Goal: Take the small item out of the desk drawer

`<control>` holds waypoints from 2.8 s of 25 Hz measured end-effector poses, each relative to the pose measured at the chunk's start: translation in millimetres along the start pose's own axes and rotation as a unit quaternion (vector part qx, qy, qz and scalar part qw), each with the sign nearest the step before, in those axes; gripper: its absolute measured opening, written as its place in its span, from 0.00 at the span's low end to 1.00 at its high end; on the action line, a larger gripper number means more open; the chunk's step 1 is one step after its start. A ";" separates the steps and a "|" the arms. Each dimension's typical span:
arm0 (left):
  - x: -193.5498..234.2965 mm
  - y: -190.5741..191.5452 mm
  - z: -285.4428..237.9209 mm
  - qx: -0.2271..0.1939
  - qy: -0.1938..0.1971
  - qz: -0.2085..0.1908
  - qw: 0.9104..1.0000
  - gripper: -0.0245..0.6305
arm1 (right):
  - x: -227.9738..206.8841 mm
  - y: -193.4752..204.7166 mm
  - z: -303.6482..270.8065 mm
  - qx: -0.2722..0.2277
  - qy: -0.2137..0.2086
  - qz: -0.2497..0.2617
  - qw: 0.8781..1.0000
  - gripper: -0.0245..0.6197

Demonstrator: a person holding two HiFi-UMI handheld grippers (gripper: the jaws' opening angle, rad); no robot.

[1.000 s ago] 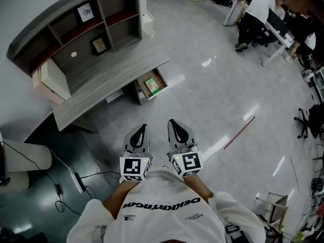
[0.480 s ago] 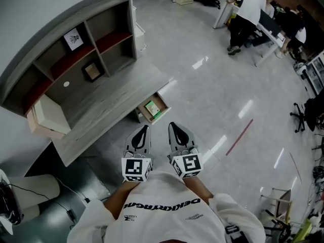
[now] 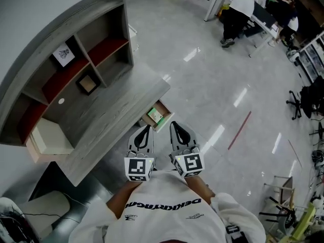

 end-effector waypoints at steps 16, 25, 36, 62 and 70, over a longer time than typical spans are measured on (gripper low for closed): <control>29.3 50.0 -30.3 0.068 0.000 0.010 0.998 0.06 | -7.9 55.4 -29.9 0.097 -0.009 -0.010 0.995 0.09; 28.1 100.5 -46.4 0.105 -0.035 0.004 0.994 0.06 | -2.3 114.8 -50.8 0.127 -0.079 -0.024 0.988 0.09; 48.4 155.3 -66.6 0.130 -0.079 0.026 0.988 0.06 | -3.9 192.7 -74.9 0.183 -0.118 -0.038 0.975 0.09; 73.9 250.9 -94.5 0.134 -0.130 0.101 0.977 0.06 | 15.6 319.7 -119.3 0.249 -0.175 -0.041 0.952 0.16; 86.7 271.6 -92.5 0.140 -0.140 0.107 0.974 0.06 | 24.5 351.3 -140.6 0.265 -0.183 -0.041 0.946 0.26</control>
Point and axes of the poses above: the fingertips, and each gripper's own axes: z backward along the fingers, x to its left, y out of its underside, the point moved 2 cm from there along z, backward along the fingers, and after that the axes turned 13 degrees about z, right-handed, at the moved point
